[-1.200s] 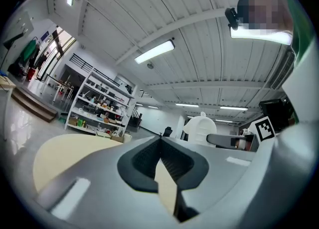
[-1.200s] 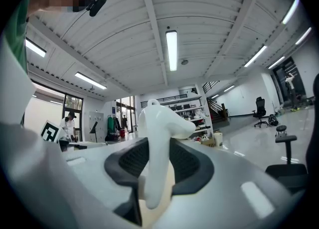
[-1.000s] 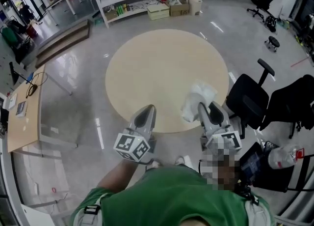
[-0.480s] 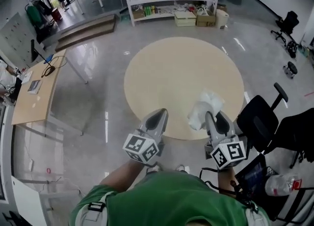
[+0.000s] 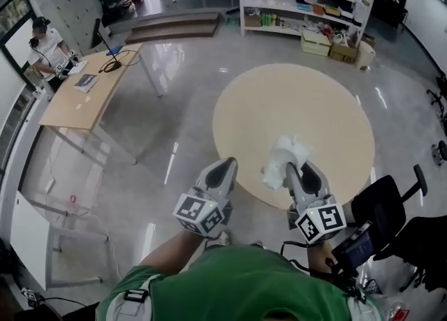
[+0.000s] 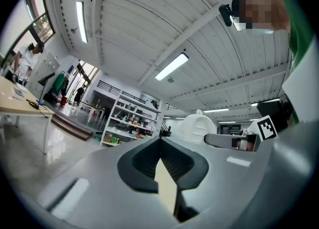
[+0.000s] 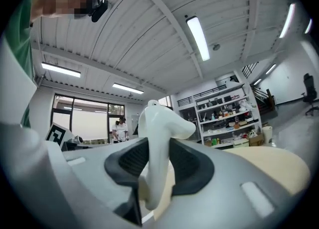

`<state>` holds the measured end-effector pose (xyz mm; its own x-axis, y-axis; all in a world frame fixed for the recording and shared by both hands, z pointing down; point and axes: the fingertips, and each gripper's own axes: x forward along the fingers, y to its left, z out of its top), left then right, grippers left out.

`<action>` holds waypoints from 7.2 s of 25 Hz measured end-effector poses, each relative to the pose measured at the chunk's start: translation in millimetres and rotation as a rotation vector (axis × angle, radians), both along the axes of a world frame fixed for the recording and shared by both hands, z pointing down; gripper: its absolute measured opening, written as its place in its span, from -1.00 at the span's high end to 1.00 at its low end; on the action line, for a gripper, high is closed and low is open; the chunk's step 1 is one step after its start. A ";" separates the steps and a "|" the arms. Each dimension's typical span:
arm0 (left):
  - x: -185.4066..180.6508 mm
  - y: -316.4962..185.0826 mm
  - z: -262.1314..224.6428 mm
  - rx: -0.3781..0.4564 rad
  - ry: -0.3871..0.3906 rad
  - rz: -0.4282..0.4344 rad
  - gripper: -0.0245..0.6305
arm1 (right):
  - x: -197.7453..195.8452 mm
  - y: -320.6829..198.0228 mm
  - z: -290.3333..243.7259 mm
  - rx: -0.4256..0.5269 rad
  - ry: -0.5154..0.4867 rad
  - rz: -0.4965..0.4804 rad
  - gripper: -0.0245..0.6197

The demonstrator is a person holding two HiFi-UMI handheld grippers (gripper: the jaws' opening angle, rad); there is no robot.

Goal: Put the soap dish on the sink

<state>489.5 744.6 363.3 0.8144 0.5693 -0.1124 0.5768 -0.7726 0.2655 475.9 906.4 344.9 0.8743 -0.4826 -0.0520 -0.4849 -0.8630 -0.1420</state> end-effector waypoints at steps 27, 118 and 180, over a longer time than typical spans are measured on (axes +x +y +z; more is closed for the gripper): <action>-71.6 -276.6 -3.6 -0.009 0.029 -0.538 0.91 | -0.5 -314.0 -1.6 -0.009 0.000 -0.593 0.53; -435.5 -723.1 12.3 -0.011 0.010 -1.573 0.91 | -281.0 -883.2 13.6 -0.034 -0.029 -1.565 0.53; -734.2 -952.3 10.8 0.052 0.038 -2.009 0.91 | -562.8 -1168.6 24.6 -0.027 -0.068 -1.888 0.53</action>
<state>-244.7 -207.7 374.1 0.1716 -0.9724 -0.1581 -0.9495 -0.2061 0.2368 -86.9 -262.2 369.5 -0.7310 -0.6820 -0.0215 -0.6658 0.7198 -0.1966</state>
